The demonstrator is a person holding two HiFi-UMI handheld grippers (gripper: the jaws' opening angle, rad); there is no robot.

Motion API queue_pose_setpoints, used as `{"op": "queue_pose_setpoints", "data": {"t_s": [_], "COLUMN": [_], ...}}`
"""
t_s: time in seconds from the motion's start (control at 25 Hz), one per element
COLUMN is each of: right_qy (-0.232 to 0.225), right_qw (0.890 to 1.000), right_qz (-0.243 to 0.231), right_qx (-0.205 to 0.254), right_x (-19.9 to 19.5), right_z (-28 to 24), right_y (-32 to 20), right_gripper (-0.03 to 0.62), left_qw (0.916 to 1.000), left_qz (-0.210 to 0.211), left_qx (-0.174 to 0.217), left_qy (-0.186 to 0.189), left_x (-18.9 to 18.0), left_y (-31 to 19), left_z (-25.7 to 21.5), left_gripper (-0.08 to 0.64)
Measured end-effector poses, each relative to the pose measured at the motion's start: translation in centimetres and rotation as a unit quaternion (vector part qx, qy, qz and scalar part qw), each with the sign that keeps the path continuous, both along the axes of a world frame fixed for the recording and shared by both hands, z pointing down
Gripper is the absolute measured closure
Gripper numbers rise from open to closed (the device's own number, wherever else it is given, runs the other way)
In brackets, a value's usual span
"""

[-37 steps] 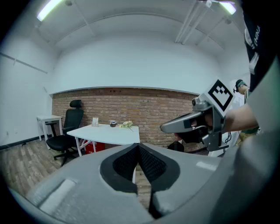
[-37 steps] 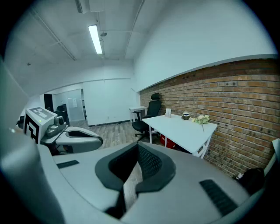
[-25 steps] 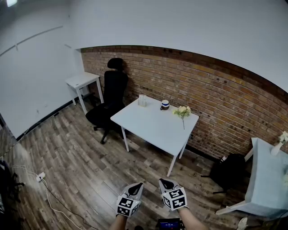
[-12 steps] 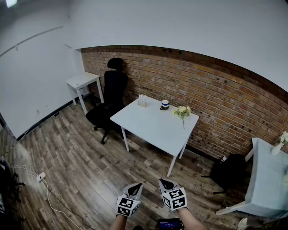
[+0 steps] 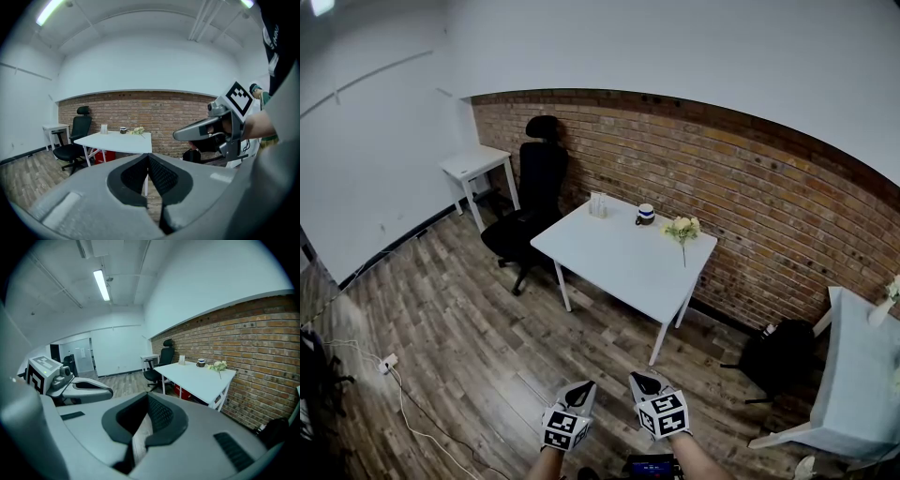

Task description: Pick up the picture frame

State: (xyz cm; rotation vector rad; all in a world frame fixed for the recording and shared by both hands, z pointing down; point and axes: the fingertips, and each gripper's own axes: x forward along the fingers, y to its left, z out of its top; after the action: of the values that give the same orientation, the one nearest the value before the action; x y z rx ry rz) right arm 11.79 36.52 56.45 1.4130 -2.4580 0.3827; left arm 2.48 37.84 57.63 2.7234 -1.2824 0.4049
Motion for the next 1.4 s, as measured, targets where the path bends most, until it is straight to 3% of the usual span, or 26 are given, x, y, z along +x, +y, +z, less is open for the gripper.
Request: {"op": "queue_pose_setpoints", "data": {"t_s": [0.4, 0.88, 1.12, 1.4], "right_qy": [-0.011, -0.006, 0.006, 0.017], "right_qw": [1.000, 0.999, 0.998, 0.998], "right_qz": [-0.016, -0.040, -0.033, -0.019], "right_qx": [-0.010, -0.036, -0.047, -0.050], "right_x": [2.8, 1.6, 0.6, -2.4], "right_z": [1.0, 3.3, 4.5, 4.4], "right_y": [-0.8, -2.2, -4.6, -10.9], "right_gripper": [0.584, 0.584, 0.584, 0.584], "left_qw": [0.9996, 0.9981, 0.9977, 0.9982], "left_qz": [-0.025, -0.054, -0.056, -0.043], "left_qx": [-0.002, -0.023, -0.035, -0.042], "left_qy": [-0.013, -0.016, -0.015, -0.010], "left_x": [2.0, 0.4, -1.3, -4.4], "left_y": [-0.1, -0.7, -3.6, -10.0], "left_z": [0.7, 2.8, 4.1, 4.5], "left_gripper": [0.548, 0.548, 0.548, 0.548]}}
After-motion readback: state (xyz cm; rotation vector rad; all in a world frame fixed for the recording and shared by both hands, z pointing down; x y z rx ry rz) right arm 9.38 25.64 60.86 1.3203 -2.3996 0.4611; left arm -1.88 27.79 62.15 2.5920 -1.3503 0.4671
